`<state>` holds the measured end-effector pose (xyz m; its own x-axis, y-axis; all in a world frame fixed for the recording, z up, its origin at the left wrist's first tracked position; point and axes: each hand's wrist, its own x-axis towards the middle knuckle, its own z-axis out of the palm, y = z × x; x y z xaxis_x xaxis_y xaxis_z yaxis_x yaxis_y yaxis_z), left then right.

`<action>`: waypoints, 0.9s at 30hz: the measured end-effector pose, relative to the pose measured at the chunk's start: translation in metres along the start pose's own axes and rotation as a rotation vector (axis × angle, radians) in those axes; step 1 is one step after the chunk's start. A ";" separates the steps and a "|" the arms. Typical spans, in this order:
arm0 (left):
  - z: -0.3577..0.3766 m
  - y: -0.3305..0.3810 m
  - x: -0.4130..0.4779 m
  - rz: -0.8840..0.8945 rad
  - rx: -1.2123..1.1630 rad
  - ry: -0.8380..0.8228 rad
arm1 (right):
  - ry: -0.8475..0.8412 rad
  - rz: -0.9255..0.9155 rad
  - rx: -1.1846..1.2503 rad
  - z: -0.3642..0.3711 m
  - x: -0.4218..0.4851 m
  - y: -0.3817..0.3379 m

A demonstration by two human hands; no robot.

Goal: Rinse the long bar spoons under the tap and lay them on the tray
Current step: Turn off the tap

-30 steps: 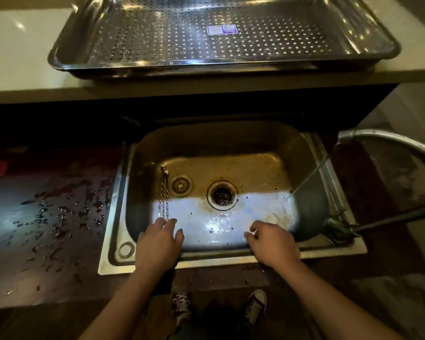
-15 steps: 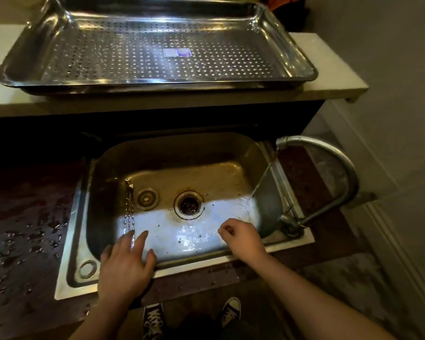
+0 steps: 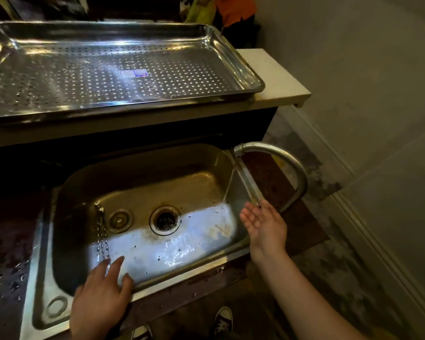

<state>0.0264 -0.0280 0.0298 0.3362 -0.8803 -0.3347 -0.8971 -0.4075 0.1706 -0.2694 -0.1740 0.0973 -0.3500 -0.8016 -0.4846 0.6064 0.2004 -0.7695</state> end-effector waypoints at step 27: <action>-0.003 0.005 0.004 -0.076 -0.137 0.020 | 0.216 0.103 0.224 0.020 0.004 0.007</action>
<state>0.0239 -0.0348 0.0322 0.4083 -0.8501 -0.3327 -0.8220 -0.5009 0.2711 -0.2523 -0.1870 0.0988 -0.4077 -0.6410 -0.6503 0.7799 0.1260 -0.6131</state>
